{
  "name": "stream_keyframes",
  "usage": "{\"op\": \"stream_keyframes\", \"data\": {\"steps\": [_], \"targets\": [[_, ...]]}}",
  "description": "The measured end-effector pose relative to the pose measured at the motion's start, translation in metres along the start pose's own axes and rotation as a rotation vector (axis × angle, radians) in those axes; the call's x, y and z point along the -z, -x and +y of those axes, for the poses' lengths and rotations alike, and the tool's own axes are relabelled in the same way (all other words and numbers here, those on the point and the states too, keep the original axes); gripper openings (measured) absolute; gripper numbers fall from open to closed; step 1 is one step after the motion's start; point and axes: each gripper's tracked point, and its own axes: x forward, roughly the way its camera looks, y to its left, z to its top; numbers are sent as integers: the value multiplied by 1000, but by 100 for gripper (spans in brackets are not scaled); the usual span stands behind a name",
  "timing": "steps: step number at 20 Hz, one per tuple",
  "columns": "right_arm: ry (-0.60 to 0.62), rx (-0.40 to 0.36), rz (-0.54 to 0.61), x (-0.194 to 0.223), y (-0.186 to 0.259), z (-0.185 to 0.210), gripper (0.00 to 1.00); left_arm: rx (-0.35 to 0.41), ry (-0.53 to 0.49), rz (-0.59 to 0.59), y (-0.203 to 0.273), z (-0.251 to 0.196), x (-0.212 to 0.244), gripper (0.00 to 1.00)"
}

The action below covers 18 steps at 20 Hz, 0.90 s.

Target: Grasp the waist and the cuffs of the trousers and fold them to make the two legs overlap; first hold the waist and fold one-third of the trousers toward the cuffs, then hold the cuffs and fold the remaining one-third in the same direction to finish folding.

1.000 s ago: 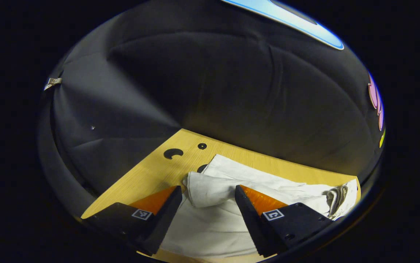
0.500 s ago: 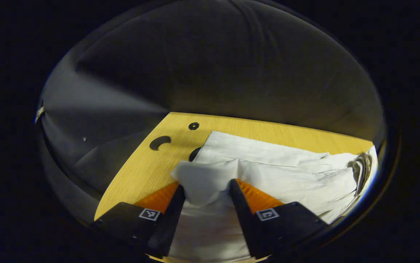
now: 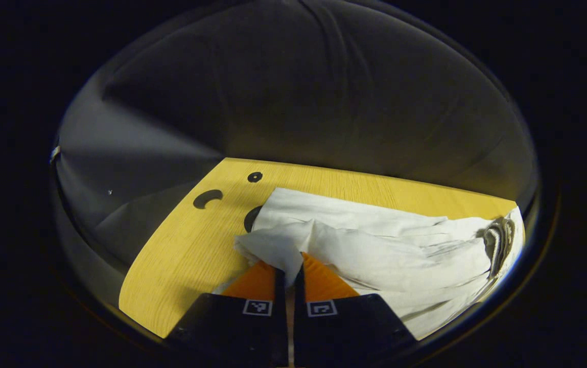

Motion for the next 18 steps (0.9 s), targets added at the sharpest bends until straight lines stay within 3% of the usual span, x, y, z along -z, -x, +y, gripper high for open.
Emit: {"op": "stream_keyframes", "data": {"steps": [2, 7, 9, 18], "targets": [[11, -1, -11, -3, 0, -1, 98, -10, 18, -17, 2, -3, 0, 7], [7, 29, -32, -11, 6, -16, 98, 30, 230, -88, 12, -11, -19, 6], [7, 46, -47, -16, 8, -26, 98, 41, 209, -129, 29, -13, -35, 6], [-38, 88, -95, -21, 34, -48, 98, 192, 172, -257, 95, -109, -97, 6]]}}
